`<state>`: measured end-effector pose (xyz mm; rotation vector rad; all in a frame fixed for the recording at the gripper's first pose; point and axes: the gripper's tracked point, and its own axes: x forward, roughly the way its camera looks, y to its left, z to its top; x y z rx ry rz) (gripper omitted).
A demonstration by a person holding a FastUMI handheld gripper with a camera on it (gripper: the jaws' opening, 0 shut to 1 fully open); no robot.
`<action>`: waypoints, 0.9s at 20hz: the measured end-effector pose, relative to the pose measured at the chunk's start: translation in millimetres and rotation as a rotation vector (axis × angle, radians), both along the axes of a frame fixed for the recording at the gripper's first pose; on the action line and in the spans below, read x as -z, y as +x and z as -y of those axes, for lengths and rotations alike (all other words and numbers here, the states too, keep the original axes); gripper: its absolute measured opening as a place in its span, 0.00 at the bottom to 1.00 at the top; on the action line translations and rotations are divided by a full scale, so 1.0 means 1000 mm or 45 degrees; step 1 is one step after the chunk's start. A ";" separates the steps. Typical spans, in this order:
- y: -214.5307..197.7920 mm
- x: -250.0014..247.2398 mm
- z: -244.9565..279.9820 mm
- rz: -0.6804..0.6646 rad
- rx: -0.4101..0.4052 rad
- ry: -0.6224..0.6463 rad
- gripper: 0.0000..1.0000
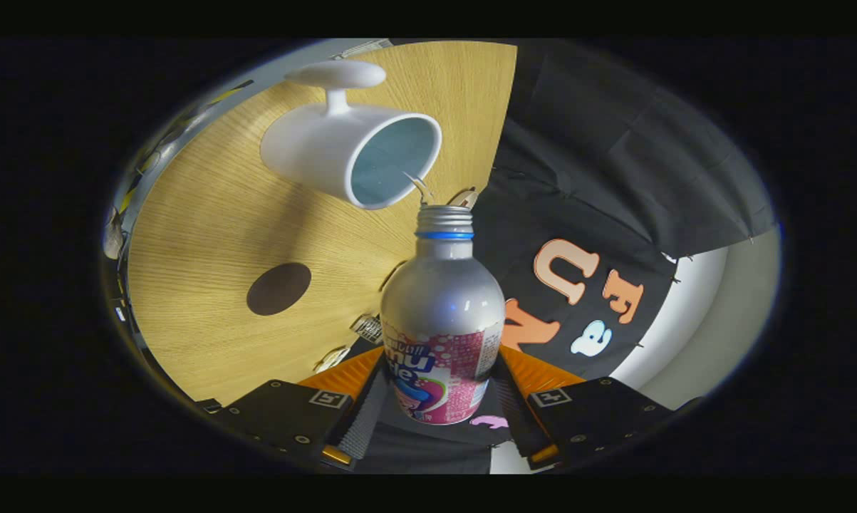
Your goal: Take the bottle from table, then pour the juice into the cup, finally place the bottle on the coaster
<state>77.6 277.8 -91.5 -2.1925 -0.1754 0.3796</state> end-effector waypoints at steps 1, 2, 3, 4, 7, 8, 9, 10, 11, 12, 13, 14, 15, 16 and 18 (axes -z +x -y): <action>0.000 0.000 0.000 0.005 -0.002 -0.007 0.77; -0.001 -0.001 -0.001 0.010 -0.004 -0.015 0.77; -0.003 -0.002 -0.002 0.017 -0.005 -0.024 0.77; -0.003 -0.002 -0.002 0.024 -0.008 -0.031 0.77; -0.003 -0.006 -0.005 0.049 -0.023 -0.049 0.77; -0.003 -0.005 -0.004 0.051 -0.023 -0.054 0.77; -0.001 -0.005 -0.003 0.050 -0.021 -0.056 0.77; -0.001 -0.006 -0.004 0.053 -0.020 -0.060 0.77; -0.003 -0.006 -0.005 0.055 -0.020 -0.068 0.77; -0.001 -0.006 -0.005 0.055 -0.025 -0.077 0.77; -0.001 -0.006 -0.005 0.052 -0.023 -0.083 0.77; -0.001 -0.007 -0.006 0.043 -0.018 -0.084 0.77; 0.001 -0.008 -0.006 0.039 -0.020 -0.083 0.77; 0.001 -0.008 -0.004 0.034 -0.021 -0.080 0.77; -0.001 -0.006 -0.004 0.022 -0.014 -0.063 0.77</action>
